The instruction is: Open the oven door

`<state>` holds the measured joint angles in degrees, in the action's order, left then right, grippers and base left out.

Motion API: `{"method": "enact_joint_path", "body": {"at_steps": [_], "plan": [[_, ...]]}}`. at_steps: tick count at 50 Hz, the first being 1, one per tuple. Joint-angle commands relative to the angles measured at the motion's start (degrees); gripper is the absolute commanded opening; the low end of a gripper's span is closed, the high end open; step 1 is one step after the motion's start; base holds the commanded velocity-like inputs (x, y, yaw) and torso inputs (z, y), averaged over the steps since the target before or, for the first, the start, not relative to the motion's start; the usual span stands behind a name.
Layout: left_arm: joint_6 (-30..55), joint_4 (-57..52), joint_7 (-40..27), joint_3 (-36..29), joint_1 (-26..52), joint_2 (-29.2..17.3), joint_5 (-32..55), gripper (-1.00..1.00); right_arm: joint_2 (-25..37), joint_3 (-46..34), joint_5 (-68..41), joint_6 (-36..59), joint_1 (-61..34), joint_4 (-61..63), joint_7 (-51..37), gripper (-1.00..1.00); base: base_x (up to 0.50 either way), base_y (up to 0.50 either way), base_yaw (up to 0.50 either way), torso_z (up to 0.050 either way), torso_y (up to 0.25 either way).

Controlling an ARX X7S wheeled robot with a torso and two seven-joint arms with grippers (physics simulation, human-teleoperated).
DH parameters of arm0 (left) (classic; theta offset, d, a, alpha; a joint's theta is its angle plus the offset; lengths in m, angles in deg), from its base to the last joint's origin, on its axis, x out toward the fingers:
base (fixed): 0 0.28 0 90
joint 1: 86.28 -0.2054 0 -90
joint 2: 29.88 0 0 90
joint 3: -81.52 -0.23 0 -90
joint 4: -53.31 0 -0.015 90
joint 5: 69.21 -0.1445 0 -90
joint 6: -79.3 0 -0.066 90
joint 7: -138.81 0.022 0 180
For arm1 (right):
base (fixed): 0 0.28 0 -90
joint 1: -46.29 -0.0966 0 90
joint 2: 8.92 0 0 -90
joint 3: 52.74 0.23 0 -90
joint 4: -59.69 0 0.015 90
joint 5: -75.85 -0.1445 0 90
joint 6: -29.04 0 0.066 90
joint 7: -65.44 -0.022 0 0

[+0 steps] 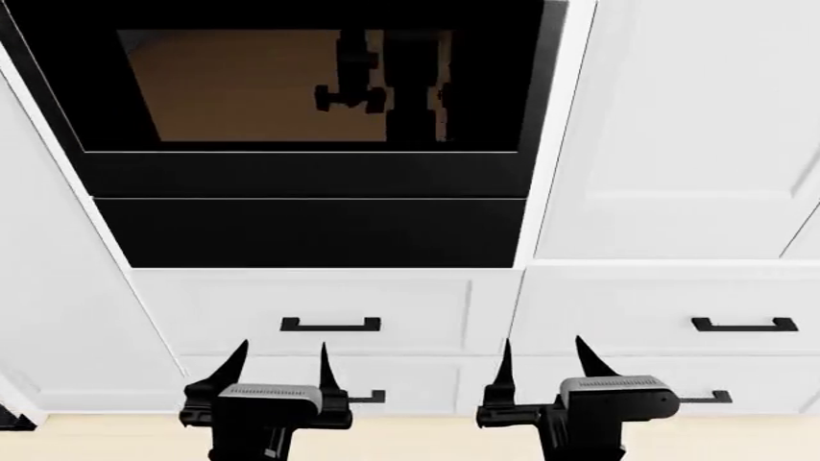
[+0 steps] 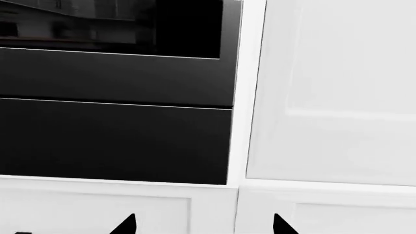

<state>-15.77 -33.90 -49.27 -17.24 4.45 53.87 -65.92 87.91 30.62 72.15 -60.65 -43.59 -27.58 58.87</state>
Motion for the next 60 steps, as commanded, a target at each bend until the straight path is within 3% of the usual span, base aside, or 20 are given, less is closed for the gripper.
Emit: {"method": "enact_joint_path", "body": {"at_steps": [1,60], "plan": [[-0.2,0.1,-0.6,-0.8,0.0,-0.6,0.5,1.0,0.5,-0.5,-1.8,0.1,-0.1,0.1,0.2,1.0,0.0,0.5,0.0,0.0,0.0],[-1.2,2.4,-3.3,-3.7,1.1,-2.5,1.8,1.0,3.1,-4.1,-3.0,-0.6,-0.2,0.4,-1.1,1.0,0.0,0.5,0.0,0.0,0.0]]}}
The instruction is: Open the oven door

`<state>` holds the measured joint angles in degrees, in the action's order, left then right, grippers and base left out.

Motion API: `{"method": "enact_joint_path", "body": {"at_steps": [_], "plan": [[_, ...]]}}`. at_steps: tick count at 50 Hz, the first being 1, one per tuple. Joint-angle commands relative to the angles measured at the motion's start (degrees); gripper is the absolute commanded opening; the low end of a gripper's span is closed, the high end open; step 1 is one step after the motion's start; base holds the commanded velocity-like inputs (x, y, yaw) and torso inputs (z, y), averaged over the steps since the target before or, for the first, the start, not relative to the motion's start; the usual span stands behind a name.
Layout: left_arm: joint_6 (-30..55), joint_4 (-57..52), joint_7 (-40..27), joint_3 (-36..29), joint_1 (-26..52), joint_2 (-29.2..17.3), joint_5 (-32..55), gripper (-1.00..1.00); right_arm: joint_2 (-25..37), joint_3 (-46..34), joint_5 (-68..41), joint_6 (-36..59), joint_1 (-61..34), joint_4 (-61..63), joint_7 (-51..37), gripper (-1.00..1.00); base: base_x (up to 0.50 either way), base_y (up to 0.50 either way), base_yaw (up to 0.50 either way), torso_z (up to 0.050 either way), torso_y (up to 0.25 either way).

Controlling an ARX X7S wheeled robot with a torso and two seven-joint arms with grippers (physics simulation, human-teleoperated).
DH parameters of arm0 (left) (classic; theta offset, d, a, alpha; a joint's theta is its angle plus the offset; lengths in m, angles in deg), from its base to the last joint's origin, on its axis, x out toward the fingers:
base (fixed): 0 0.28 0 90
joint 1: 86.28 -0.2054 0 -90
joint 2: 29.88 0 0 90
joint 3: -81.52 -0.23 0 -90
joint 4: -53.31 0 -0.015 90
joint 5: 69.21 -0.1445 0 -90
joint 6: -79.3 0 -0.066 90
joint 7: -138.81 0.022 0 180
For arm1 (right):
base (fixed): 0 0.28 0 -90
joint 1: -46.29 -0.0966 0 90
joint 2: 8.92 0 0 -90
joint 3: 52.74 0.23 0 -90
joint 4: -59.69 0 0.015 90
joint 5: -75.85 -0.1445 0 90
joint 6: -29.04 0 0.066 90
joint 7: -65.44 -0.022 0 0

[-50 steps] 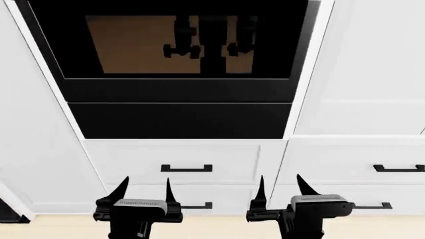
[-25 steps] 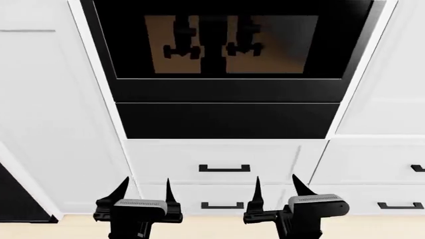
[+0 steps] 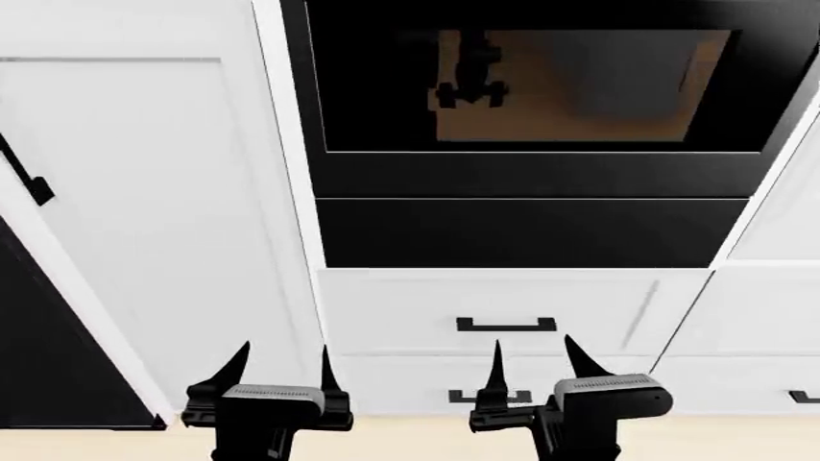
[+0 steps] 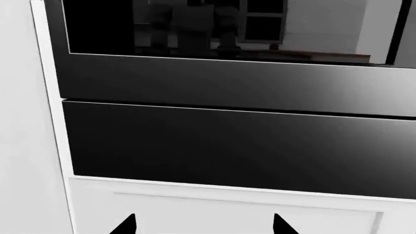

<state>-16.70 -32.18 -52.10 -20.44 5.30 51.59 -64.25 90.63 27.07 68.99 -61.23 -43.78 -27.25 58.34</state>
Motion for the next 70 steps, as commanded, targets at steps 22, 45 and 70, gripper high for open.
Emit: {"method": "enact_joint_path", "body": {"at_steps": [22,45,70], "plan": [[0.6,-0.8,-0.9,-1.0,0.1,-1.1,1.5,1.0,0.8,-0.9,0.0,-0.7,-0.5,-0.9,-1.8,1.0,0.0,0.5,0.0,0.0,0.0],[-0.1,-0.4,-1.8,-2.0,0.2,-1.6,1.4,1.0,1.5,-2.3,1.0,-1.5,-0.4,-0.8,-2.9,1.0,0.0,0.49,0.0,0.0,0.0],[-0.5,-0.5,-2.5,-3.1,0.2,-2.1,1.5,1.0,2.0,-1.1,-3.5,1.4,0.7,2.5,-3.2,1.0,0.0,0.0,-0.42,0.0,0.0]]}}
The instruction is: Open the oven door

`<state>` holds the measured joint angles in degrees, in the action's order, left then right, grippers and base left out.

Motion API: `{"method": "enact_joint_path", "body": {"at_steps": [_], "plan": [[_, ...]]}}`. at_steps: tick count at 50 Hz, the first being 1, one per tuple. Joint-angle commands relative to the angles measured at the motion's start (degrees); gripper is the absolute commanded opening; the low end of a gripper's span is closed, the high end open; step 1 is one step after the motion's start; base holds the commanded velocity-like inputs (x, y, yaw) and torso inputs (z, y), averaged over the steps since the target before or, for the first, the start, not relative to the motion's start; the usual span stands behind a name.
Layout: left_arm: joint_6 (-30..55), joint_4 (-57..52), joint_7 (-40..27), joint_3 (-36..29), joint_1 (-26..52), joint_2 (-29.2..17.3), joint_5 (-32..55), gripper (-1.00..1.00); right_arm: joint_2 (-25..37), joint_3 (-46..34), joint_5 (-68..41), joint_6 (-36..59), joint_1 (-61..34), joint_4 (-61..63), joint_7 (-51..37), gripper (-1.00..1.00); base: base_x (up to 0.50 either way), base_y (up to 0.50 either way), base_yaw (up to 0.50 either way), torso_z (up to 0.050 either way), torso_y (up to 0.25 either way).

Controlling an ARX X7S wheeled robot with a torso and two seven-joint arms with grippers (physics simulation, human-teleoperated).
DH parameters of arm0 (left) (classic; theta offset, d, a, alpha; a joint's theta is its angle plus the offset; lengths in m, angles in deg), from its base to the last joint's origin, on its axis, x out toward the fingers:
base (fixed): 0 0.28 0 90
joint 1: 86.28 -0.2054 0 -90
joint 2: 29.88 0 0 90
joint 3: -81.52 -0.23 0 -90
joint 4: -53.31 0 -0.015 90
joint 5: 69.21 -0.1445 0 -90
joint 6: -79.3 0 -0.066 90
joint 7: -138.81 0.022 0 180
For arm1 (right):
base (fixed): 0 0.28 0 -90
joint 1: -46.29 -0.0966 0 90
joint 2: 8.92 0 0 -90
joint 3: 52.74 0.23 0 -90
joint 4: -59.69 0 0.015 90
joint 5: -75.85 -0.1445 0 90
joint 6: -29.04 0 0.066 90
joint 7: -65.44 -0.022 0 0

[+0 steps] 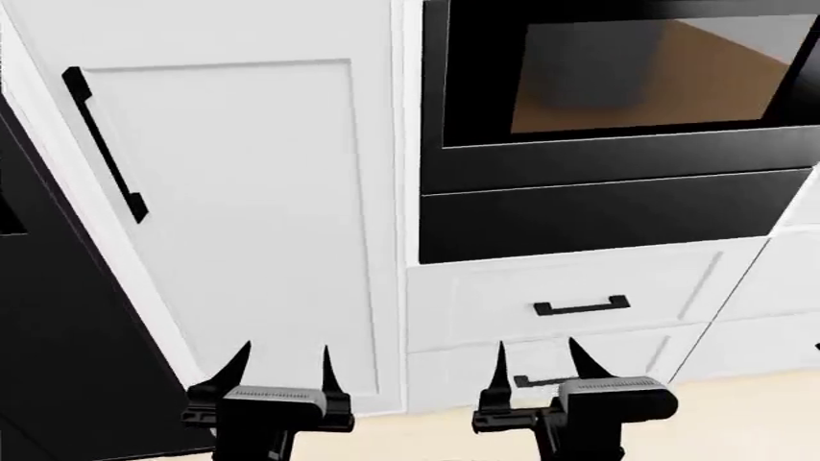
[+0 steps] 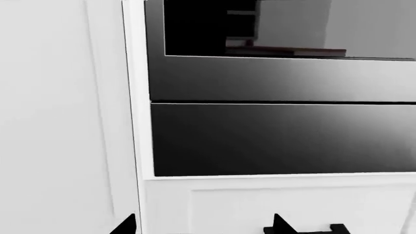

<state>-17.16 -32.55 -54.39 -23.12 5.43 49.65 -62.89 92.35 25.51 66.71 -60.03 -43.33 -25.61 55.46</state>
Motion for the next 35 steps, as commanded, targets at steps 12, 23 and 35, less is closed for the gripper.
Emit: {"method": "enact_joint_path", "body": {"at_steps": [12,23,35], "plan": [[0.0,-0.4,-0.4,-0.7,-0.1,-0.6,0.7,1.0,0.6,0.1,-1.7,0.0,0.2,0.8,-0.4,1.0,0.0,0.0,-0.5,0.0,0.0],[0.0,-0.3,-0.7,-1.0,0.1,-0.8,1.0,1.0,0.9,-0.2,-2.1,-0.2,0.3,1.0,-0.4,1.0,0.0,0.0,-0.5,0.0,0.0],[-0.2,-0.2,-1.0,-1.4,0.1,-1.0,1.1,1.0,1.2,-0.6,-2.3,-0.7,0.2,1.0,-0.5,1.0,0.0,0.0,-0.5,0.0,0.0]]}}
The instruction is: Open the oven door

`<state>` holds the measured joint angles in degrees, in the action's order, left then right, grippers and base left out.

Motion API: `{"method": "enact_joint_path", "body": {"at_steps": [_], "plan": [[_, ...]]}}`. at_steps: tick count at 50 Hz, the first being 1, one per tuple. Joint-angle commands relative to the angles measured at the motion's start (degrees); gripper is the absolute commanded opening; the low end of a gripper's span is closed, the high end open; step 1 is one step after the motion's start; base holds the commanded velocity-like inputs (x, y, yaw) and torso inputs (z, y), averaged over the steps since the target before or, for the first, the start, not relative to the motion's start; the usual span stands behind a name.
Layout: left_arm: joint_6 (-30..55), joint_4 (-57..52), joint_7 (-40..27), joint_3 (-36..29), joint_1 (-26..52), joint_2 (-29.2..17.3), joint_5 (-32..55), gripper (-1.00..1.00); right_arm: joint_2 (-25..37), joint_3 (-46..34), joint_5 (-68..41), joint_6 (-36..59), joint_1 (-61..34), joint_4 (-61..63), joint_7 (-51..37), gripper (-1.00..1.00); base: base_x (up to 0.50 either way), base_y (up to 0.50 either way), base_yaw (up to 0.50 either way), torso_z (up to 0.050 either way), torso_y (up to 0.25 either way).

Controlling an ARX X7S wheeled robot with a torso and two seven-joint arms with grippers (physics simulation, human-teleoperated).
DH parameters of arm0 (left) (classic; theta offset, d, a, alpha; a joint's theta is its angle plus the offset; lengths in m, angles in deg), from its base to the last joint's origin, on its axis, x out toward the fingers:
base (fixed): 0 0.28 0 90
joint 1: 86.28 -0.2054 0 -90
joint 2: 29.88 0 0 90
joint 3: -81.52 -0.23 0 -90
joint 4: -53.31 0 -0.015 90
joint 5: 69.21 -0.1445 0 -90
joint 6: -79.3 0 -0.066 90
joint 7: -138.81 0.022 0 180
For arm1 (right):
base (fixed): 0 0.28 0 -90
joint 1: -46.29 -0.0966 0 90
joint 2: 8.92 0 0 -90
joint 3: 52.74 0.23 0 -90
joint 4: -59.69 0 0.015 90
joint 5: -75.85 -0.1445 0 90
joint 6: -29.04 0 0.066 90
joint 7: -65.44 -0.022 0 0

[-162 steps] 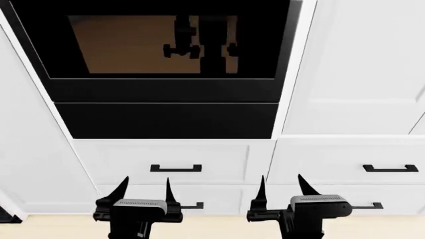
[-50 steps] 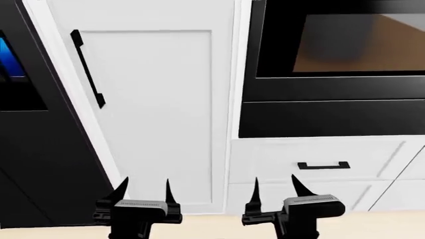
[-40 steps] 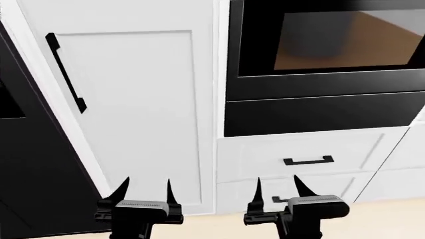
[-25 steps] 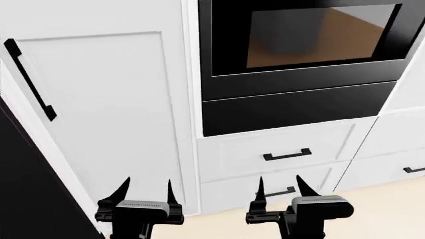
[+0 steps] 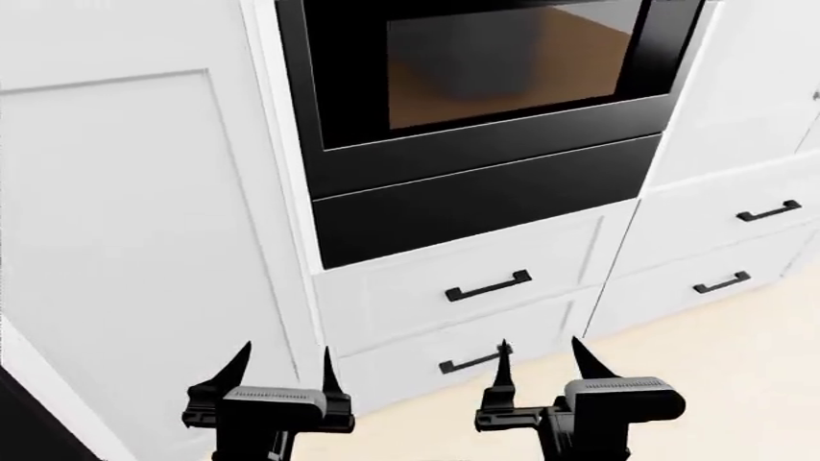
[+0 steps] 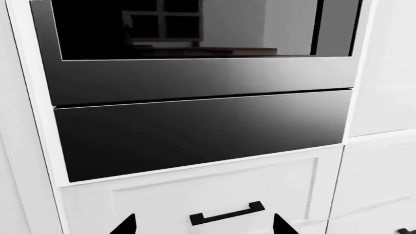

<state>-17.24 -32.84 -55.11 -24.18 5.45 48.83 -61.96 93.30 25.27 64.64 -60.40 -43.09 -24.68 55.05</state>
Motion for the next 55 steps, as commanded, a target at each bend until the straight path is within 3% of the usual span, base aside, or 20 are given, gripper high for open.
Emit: {"method": "enact_joint_path", "body": {"at_steps": [1,44,55], "plan": [[-0.1,0.1,-0.3,-0.4,0.1,-0.2,0.1,1.0,0.3,-0.3,-0.2,-0.3,0.0,0.1,-0.1,1.0,0.0,0.0,-0.5,0.0,0.0],[0.1,-0.3,-1.1,-1.4,0.5,-1.1,1.2,1.0,1.1,-1.0,-1.2,-0.4,-0.5,-0.2,-2.1,1.0,0.0,0.0,-0.5,0.0,0.0],[-0.2,-0.4,-1.4,-1.7,0.3,-1.4,1.2,1.0,1.3,-1.2,0.9,-1.6,-0.5,0.4,-4.1,1.0,0.11,0.16,-0.06,0.0,0.0]]}}
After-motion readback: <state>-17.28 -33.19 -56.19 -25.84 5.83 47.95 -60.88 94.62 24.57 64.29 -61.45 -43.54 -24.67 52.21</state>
